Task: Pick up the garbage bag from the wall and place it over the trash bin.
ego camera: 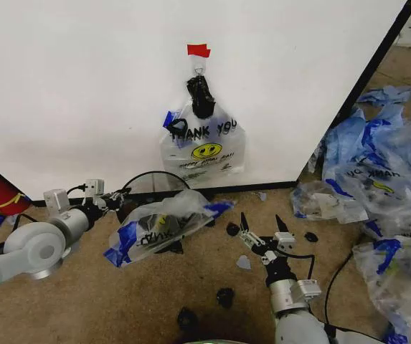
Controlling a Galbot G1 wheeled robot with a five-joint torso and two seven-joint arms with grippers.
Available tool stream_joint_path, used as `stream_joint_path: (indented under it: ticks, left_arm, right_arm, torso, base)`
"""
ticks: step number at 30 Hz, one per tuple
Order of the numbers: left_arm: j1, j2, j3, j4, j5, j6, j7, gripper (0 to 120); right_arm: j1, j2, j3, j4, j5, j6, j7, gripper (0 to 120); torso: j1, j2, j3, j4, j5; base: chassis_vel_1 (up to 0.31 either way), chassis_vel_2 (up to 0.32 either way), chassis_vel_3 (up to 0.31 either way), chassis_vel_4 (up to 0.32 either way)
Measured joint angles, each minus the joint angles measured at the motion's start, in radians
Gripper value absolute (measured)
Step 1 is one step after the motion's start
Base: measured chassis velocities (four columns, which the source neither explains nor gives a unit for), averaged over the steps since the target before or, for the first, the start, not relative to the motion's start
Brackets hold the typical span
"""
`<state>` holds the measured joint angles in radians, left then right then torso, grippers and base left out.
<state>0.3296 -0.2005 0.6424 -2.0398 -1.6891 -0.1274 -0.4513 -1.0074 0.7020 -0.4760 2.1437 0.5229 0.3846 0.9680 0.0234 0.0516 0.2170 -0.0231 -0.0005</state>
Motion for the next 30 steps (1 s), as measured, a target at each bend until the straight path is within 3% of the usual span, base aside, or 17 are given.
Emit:
stream_joint_path:
  ticks: [4, 7, 30]
  left_arm:
    - [0.015, -0.056, -0.016, -0.020, -0.029, -0.015, -0.135, 4]
    - [0.036, -0.107, -0.024, -0.034, -0.029, -0.041, -0.247, 4]
    - [0.131, -0.264, -0.072, -0.123, 0.014, -0.119, -0.646, 4]
  right_arm:
    - [-0.012, -0.003, 0.016, 0.004, -0.001, 0.002, 0.000, 100]
    - [-0.017, -0.003, 0.024, 0.005, -0.002, 0.003, 0.000, 100]
    - [-0.036, -0.014, 0.060, 0.016, -0.002, 0.001, 0.008, 100]
  torso:
    - [0.000, 0.000, 0.000, -0.0009, -0.0014]
    - [0.000, 0.000, 0.000, -0.0008, -0.0001]
    - [0.000, 0.000, 0.000, -0.0005, -0.0003]
  base:
    - [0.000, 0.000, 0.000, 0.000]
    - [0.000, 0.000, 0.000, 0.000]
    - [0.000, 0.000, 0.000, 0.000]
